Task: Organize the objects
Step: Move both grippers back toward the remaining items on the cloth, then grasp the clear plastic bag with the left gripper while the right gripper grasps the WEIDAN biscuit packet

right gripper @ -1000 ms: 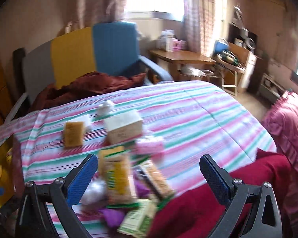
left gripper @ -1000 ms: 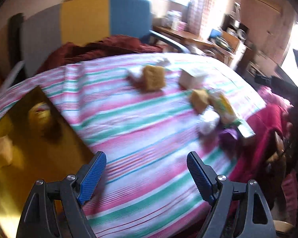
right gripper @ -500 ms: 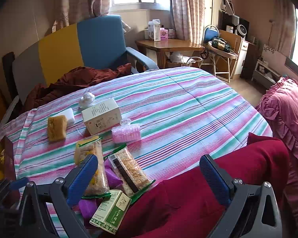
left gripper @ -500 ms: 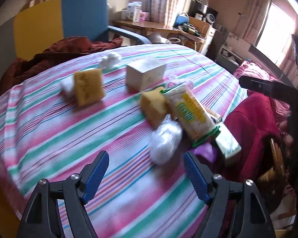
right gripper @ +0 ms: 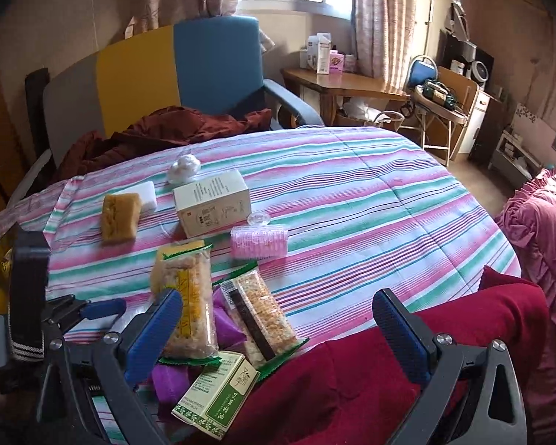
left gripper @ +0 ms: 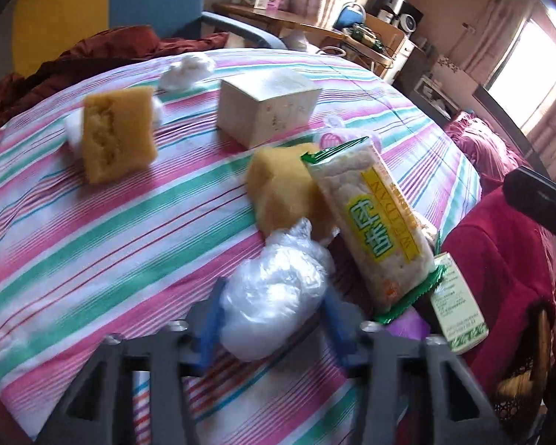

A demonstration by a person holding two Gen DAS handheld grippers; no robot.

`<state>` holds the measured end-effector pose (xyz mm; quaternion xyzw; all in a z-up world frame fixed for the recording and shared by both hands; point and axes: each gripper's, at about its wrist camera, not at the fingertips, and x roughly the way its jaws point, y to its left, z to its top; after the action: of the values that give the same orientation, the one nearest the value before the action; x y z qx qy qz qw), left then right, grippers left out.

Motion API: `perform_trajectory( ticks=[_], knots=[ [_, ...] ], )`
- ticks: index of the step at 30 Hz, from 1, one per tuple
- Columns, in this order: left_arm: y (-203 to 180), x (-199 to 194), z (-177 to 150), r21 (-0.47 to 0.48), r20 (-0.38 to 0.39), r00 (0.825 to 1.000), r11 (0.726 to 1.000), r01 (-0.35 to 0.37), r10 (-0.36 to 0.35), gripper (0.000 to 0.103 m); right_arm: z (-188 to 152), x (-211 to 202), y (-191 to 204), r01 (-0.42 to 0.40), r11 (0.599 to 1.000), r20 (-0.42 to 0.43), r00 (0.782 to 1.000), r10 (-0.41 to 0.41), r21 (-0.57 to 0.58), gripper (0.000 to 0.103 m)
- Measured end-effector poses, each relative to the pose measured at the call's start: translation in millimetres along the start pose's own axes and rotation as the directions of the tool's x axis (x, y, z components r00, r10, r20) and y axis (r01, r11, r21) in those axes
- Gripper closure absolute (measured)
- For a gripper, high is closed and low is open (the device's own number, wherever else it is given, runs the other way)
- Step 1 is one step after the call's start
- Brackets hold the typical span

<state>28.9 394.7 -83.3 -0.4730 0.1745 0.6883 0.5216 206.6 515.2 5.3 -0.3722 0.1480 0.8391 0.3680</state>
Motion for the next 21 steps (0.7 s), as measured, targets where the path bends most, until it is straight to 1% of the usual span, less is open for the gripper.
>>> perform_trajectory(
  ticks=[3, 6, 9, 11, 13, 16, 18, 21],
  knots=[
    [8, -10, -12, 0.0, 0.008, 1.0, 1.0, -0.004, 0.004, 0.059, 1, 3, 11, -0.016, 0.999, -0.024, 1.0, 0.015, -0.047, 0.0],
    [16, -22, -26, -0.005, 0.021, 1.0, 1.0, -0.019, 0.019, 0.06, 2, 10, 31, -0.042, 0.993, -0.058, 0.998, 0.036, -0.111, 0.001],
    [26, -34, -41, -0.021, 0.03, 0.999, 0.999, -0.034, 0.035, 0.06, 2, 21, 52, -0.063, 0.984, -0.113, 0.993, 0.045, -0.169, 0.008],
    [31, -41, -50, -0.037, 0.033, 0.999, 0.999, -0.033, 0.034, 0.06, 2, 33, 66, -0.08, 0.975, -0.166, 0.985, 0.046, -0.207, 0.011],
    [35, -47, -57, -0.05, 0.037, 0.999, 0.998, -0.036, 0.038, 0.06, 2, 44, 78, -0.082, 0.967, -0.214, 0.976, 0.03, -0.239, 0.011],
    [37, -53, -65, -0.057, 0.045, 0.998, 0.997, -0.045, 0.047, 0.06, 6, 57, 86, -0.043, 0.958, -0.248, 0.968, -0.03, -0.282, 0.011],
    [35, -53, -64, -0.065, 0.047, 0.998, 0.997, -0.047, 0.05, 0.06, 8, 67, 88, -0.035, 0.955, -0.285, 0.957, -0.053, -0.295, 0.011],
    [37, -57, -70, -0.073, 0.053, 0.997, 0.996, -0.051, 0.055, 0.06, 8, 81, 89, -0.058, 0.957, -0.345, 0.937, -0.045, -0.283, 0.011]
  ],
)
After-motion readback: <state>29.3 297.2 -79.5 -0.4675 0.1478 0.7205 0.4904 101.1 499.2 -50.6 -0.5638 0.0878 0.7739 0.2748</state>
